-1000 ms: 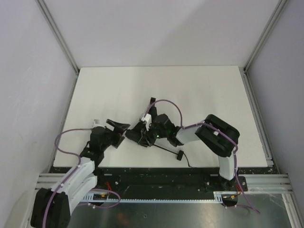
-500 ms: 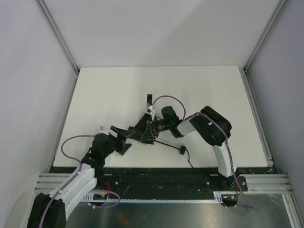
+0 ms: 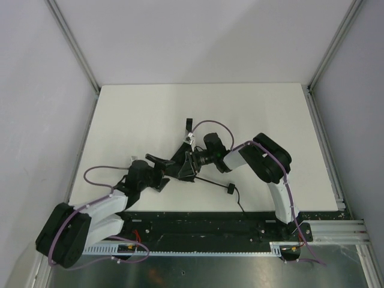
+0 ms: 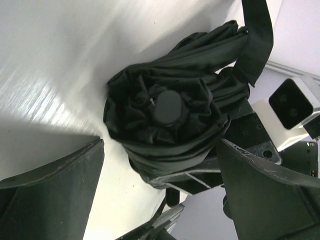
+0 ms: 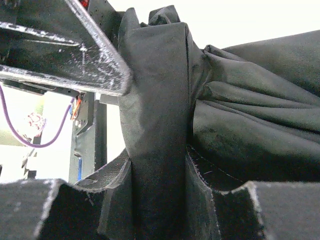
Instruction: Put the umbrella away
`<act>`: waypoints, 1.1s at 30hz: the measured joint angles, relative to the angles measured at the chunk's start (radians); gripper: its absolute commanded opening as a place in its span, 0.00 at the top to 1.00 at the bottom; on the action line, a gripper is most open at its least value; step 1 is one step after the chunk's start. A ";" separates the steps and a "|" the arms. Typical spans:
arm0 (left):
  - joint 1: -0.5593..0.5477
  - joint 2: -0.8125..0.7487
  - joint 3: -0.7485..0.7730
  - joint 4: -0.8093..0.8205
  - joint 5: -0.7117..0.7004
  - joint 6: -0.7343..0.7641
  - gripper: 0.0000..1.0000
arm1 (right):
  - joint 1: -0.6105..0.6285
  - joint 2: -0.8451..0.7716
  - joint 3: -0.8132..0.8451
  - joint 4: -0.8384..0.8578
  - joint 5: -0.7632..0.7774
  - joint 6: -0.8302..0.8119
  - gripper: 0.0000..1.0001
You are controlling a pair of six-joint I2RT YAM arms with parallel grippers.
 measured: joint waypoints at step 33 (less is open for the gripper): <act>-0.037 0.270 0.186 -0.014 -0.046 0.151 1.00 | 0.064 -0.342 0.048 -0.635 0.363 -0.204 0.01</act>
